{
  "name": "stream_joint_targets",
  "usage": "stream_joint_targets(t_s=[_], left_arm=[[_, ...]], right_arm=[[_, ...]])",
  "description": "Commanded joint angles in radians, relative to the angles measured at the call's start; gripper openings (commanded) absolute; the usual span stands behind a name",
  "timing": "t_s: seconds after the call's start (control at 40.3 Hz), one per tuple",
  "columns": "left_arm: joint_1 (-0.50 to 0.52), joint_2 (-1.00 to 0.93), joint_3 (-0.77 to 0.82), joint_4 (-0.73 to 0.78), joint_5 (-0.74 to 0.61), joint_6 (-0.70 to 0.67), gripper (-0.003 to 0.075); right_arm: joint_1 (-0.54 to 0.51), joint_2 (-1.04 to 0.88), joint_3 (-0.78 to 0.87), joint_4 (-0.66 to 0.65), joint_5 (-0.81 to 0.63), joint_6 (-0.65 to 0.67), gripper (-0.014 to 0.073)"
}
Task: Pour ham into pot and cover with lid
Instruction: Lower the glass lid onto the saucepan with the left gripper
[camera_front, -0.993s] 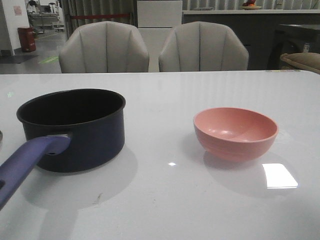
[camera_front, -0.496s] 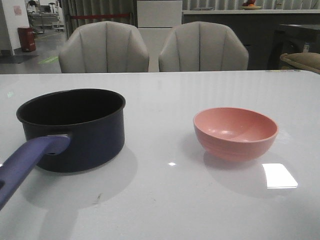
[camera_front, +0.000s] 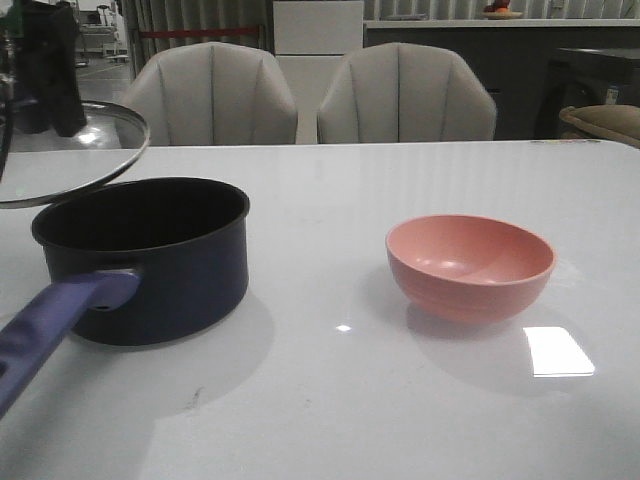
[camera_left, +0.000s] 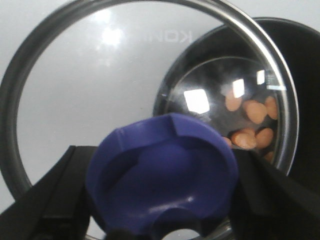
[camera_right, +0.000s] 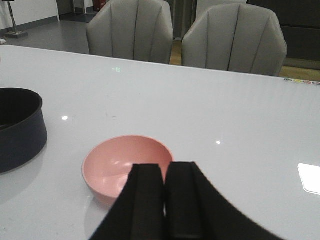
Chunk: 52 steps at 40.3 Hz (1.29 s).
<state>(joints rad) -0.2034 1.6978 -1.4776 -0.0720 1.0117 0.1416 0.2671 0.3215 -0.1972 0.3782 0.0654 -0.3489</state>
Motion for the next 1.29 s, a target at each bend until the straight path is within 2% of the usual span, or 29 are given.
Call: stream_joint_targets(t_s=[0.0,0.149,0.347,0.596,0.794,1.117,1.266], left_arm=[[-0.065,-0.049,-0.043,0.032,-0.042,0.003,0.0333],[-0.141,-0.026,-0.050,0.048,-0.045,0.003,0.0333],[-0.185,0.030,-0.102,0.048,-0.003,0.003,0.0333],[-0.188,0.093,-0.169,0.039,0.085,0.003,0.0333],[-0.188,0.127,-0.180,-0.010,0.096,0.003,0.0333],[-0.188,0.148,-0.180,-0.005,0.115,0.003,0.0335],[-0.188,0.159,-0.180,-0.005,0.120,0.003,0.0400]], right_arm=[[0.002,0.005,-0.029,0.001,-0.071,-0.004,0.0155],[0.002,0.005,-0.029,0.001,-0.071,-0.004,0.0155],[0.002,0.005,-0.029,0.001,-0.071,-0.004,0.0155],[0.002,0.005,-0.029,0.001,-0.071,-0.004,0.0155],[0.002,0.005,-0.029,0.001,-0.071,-0.004,0.0155],[0.002,0.005,-0.029,0.001,-0.071,-0.004,0.0155],[0.002,0.005,-0.029,0.001,-0.071,-0.004,0.0155]])
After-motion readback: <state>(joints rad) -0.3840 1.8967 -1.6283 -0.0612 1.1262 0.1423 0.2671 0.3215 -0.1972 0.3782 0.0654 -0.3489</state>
